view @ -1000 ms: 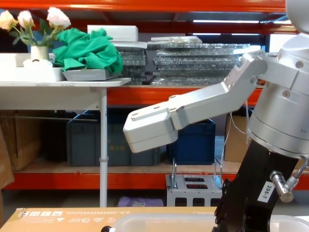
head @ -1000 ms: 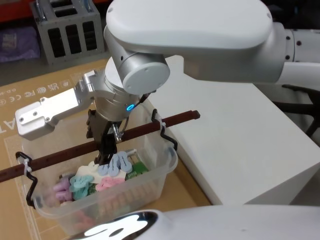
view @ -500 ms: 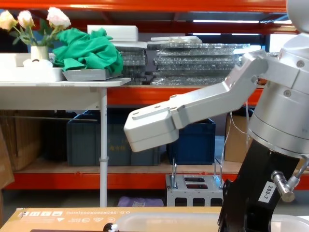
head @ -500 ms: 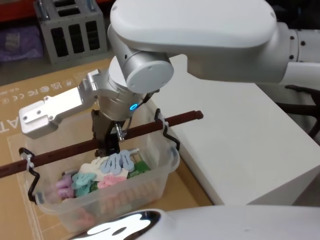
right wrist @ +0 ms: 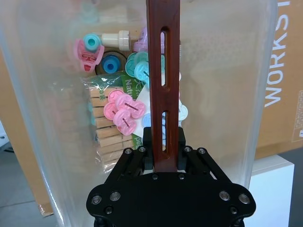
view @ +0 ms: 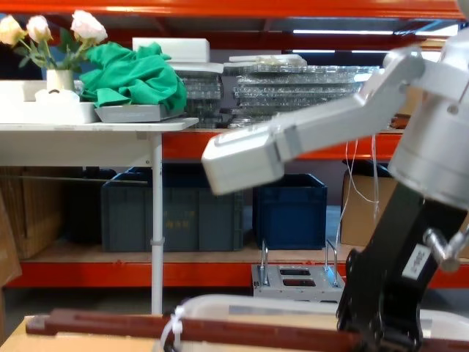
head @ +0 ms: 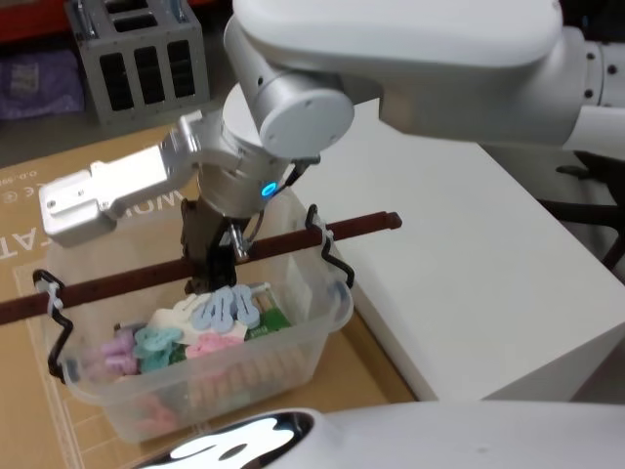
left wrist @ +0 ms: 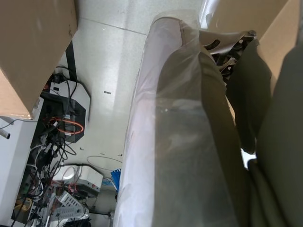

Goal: Use one hand to grasp the basket and place it at the designated location.

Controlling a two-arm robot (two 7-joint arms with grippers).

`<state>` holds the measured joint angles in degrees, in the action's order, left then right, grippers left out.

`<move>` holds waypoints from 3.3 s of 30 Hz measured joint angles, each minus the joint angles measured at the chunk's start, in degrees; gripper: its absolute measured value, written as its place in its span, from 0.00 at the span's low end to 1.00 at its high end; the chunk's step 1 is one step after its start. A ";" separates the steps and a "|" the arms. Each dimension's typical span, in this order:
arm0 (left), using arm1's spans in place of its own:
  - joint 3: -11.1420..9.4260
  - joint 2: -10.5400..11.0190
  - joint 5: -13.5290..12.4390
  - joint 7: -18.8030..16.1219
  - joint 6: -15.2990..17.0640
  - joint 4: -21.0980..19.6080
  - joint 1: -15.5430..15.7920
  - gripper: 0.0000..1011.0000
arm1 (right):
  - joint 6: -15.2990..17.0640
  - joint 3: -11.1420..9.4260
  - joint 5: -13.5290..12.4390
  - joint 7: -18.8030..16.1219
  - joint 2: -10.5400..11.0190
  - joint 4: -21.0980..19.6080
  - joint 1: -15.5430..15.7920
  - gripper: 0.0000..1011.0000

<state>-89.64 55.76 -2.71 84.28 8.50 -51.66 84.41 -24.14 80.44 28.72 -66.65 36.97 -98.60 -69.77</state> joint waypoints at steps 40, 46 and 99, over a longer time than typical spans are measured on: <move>0.00 0.00 -0.01 0.00 0.00 0.00 0.00 0.00 | 16.37 -16.08 -13.30 -7.06 11.11 2.51 -7.85 0.24; 0.00 0.00 0.00 0.00 0.00 -0.01 0.00 0.00 | 18.33 -17.88 -13.07 -7.38 12.96 4.74 -8.32 0.24; 0.00 0.00 -0.01 0.00 0.00 0.01 0.00 0.00 | 37.59 -20.69 -3.06 -12.54 14.98 23.91 -0.53 0.24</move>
<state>-89.64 55.76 -2.72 84.28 8.50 -51.65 84.40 13.45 59.75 25.66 -79.19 51.95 -74.69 -70.31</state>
